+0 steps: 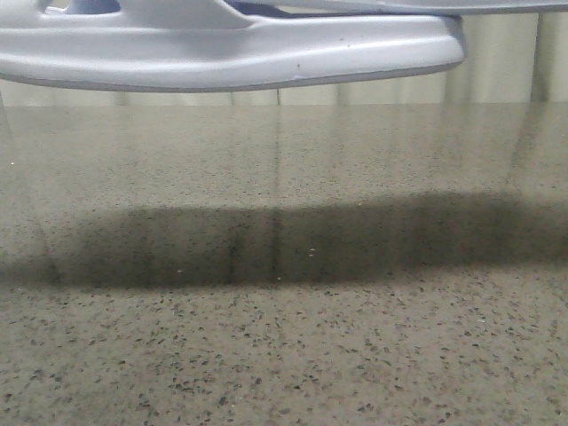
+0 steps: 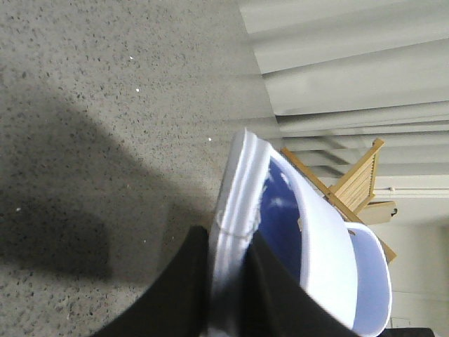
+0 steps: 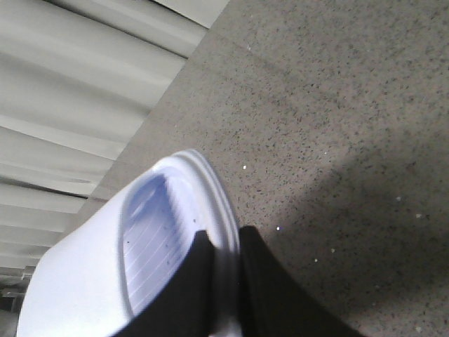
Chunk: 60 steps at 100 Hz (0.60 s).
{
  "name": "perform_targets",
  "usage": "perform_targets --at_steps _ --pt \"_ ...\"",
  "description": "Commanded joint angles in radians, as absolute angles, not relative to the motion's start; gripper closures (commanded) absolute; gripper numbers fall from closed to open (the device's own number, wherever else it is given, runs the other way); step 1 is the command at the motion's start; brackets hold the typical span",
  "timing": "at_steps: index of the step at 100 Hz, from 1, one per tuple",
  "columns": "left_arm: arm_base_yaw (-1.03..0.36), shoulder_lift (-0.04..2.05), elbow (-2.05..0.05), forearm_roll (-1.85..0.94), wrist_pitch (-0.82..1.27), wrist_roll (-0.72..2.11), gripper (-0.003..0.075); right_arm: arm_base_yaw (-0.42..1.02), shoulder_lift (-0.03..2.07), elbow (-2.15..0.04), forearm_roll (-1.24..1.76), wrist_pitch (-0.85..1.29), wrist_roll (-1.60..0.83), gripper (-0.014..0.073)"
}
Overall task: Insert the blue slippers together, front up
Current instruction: 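Raise both held slippers and bring them toward each other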
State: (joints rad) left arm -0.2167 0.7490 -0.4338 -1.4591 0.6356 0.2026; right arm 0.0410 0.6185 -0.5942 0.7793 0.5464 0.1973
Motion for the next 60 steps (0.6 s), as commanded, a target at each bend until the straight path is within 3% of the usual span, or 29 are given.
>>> perform_targets --at_steps 1,60 --pt "-0.221 0.742 -0.46 -1.523 0.67 0.207 0.0704 0.037 0.617 -0.622 0.849 0.508 0.147 0.0701" --pt "-0.221 0.748 -0.46 -1.582 0.796 0.237 0.0704 0.037 0.617 -0.619 0.935 0.59 0.088 0.0701"
